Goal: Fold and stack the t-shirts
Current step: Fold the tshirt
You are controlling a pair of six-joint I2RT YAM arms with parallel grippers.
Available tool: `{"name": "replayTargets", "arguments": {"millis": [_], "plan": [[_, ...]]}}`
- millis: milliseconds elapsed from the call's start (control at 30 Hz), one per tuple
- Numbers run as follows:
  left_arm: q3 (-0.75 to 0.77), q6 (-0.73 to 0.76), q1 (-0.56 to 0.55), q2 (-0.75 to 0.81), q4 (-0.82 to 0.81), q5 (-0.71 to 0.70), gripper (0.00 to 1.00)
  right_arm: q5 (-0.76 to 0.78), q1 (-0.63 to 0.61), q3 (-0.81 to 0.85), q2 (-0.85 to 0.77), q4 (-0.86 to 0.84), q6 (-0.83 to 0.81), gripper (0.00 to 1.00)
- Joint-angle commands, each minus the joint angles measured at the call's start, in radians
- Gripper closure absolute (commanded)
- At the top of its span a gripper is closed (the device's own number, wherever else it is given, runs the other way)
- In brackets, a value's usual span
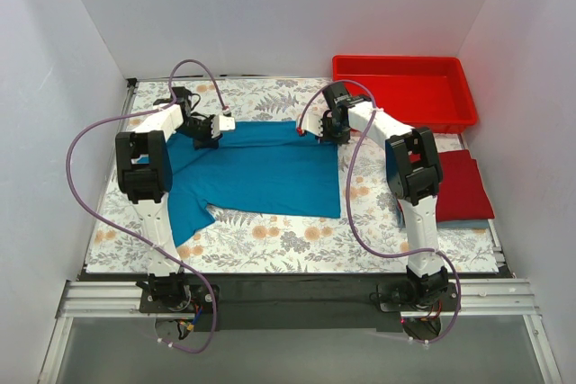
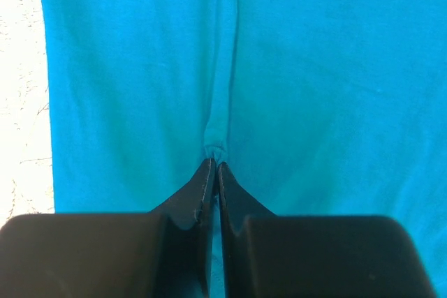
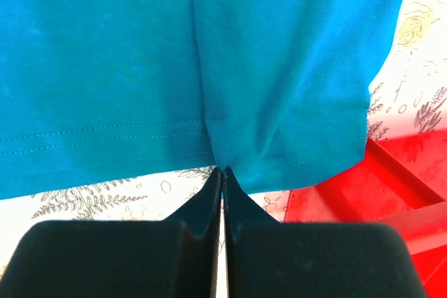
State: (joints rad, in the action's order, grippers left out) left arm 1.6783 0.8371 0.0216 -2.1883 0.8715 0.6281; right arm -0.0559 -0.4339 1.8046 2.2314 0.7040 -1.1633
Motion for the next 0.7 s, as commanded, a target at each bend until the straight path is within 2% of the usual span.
{"name": "replayTargets", "arguments": {"millis": [0,667], "plan": [[0.024,0.025,0.017,0.084,-0.002,0.004,1.0,-0.015,-0.017,0.006,-0.079,0.029,-0.065,0.99],[-0.026,0.082,0.055,0.176,0.003,0.007,1.0,-0.025,-0.035,-0.019,-0.127,0.057,-0.059,0.99]]}}
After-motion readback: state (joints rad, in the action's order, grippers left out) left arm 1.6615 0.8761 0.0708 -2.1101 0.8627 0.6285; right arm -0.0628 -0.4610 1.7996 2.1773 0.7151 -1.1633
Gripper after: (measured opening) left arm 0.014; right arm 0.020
